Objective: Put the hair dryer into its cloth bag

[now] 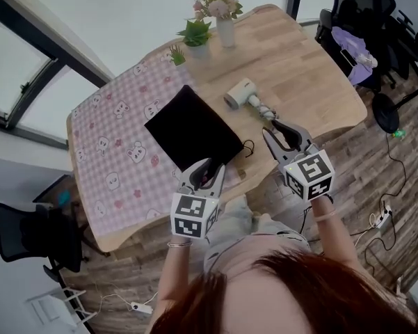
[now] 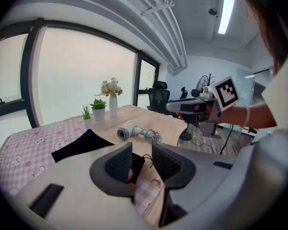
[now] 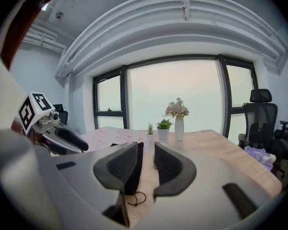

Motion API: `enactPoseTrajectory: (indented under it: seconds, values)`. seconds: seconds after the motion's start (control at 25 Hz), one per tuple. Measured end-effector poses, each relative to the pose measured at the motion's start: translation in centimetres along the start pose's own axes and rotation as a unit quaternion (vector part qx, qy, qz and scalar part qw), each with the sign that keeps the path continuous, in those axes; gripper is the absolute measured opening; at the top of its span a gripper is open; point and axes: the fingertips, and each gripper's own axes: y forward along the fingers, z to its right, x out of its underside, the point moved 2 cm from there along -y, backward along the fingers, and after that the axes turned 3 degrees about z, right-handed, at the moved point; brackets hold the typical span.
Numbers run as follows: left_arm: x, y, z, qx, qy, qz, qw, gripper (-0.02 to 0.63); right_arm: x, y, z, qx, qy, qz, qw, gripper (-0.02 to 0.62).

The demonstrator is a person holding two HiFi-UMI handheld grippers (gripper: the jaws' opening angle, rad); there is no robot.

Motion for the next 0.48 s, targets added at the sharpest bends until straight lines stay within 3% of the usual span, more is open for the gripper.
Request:
enactPoseTrajectory:
  seconds: [0.28, 0.48]
  values:
    - [3.3, 2.8, -1.5, 0.017, -0.004, -0.032, 0.9993, 0.152, 2.6, 2.0, 1.7, 0.009, -0.012, -0.038, 0.999, 0.12]
    - [5.4, 4.6, -2.1, 0.024, 0.025, -0.065, 0.9973, 0.156, 4.0, 3.5, 3.1, 0.014, -0.019, -0.061, 0.998, 0.141]
